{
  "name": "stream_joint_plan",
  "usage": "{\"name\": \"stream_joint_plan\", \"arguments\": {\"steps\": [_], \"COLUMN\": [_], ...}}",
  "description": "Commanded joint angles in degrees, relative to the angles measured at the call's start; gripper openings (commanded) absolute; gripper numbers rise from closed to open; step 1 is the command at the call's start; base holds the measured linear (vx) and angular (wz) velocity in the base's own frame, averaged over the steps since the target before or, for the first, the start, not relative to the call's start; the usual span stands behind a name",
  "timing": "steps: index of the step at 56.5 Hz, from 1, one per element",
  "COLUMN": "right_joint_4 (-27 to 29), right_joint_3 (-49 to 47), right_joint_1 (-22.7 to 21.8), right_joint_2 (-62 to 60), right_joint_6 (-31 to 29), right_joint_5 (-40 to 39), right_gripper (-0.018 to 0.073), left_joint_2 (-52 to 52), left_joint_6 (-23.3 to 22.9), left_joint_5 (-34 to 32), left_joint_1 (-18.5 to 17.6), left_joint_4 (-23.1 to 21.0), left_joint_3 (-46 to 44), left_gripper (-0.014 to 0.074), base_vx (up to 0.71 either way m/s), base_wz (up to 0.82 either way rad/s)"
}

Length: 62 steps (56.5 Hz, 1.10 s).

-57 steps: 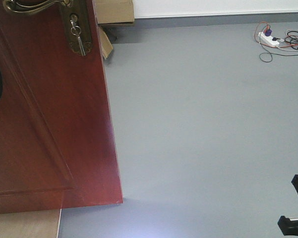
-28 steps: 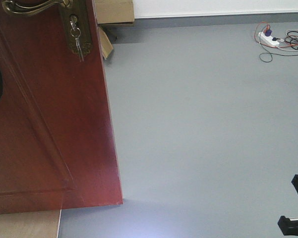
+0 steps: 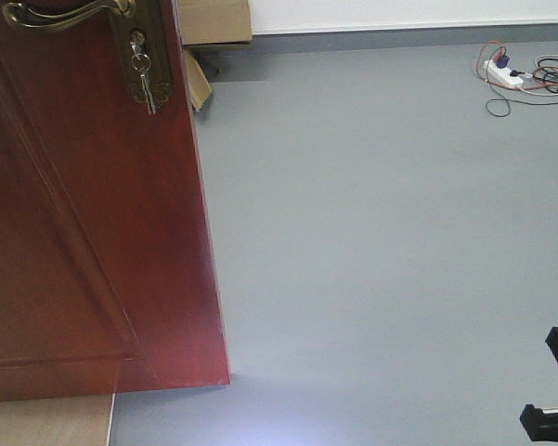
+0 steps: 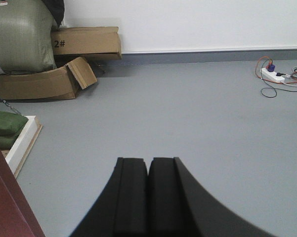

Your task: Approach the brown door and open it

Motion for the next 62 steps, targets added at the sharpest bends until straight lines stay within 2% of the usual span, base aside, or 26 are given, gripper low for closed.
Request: {"name": "stream_joint_plan", "arguments": {"steps": [1, 16, 22, 39, 62], "right_joint_4": [-0.2, -0.2, -0.2, -0.2, -0.2], "right_joint_3": [0.2, 0.2, 0.2, 0.2, 0.2], "right_joint_1": [0.1, 0.1, 0.1, 0.1, 0.1], "right_joint_2": [-0.3, -0.3, -0.3, -0.3, -0.3], "right_joint_6": [-0.4, -0.4, -0.4, -0.4, -0.4], "right_joint_5": [-4.5, -4.5, -4.5, -4.5, -4.5], "right_gripper": [0.0000, 0.0000, 0.0000, 0.0000, 0.0000], "left_joint_2": [-4.2, -12.9, -17.3, -32.7, -58.7], "left_joint_6": [0.0, -0.6, -0.6, -0.5, -0.6], "left_joint_5": [-6.3, -20.8, -24.3, -23.7, -23.7], "left_joint_1": [-0.1, -0.1, -0.1, -0.1, 0.1], "left_joint_4": [-0.4, -0.4, -0.4, -0.4, -0.4], "left_joint_3": [2.6, 24.3, 31.9, 49.1, 72.1], "left_gripper": [0.0066, 0.0066, 0.0066, 0.0066, 0.0066], "base_vx": [0.00, 0.00, 0.00, 0.00, 0.00], "base_wz": [0.00, 0.00, 0.00, 0.00, 0.00]}}
